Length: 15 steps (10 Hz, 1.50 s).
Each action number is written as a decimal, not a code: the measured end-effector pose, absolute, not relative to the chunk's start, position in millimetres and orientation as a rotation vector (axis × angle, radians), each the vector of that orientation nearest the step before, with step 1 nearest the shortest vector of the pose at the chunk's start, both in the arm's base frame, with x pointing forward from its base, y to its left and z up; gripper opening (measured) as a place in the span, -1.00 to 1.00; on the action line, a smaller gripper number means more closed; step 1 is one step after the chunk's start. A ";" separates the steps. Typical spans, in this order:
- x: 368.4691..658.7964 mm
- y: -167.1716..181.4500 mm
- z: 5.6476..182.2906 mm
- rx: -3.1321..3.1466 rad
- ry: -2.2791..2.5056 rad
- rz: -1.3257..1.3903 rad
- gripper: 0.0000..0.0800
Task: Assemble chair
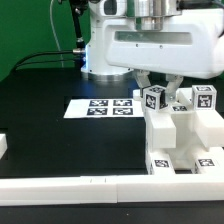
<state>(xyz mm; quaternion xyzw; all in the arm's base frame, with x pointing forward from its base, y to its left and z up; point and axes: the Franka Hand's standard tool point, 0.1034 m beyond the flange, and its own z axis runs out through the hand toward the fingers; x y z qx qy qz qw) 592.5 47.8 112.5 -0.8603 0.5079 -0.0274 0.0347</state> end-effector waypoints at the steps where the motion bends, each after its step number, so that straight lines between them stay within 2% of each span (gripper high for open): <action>1: 593.9 49.8 112.9 -2.467 1.797 -0.077 -0.30; 3: 593.7 50.7 112.4 -2.055 2.197 -0.104 -0.30; 7: 592.3 49.9 111.3 -1.864 2.323 -0.083 -0.30; 9: 592.7 45.9 111.2 -2.156 2.068 -0.114 0.32; 10: 593.9 44.5 112.1 -2.341 1.867 -0.135 0.32; 11: 594.0 43.6 112.1 -2.453 1.726 -0.144 0.57; 15: 593.4 44.6 111.3 -2.642 1.446 -0.166 0.62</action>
Offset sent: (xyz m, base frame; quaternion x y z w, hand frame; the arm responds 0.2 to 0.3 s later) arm 0.0120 -0.0009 0.0072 0.1099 -0.0150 0.2812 0.9532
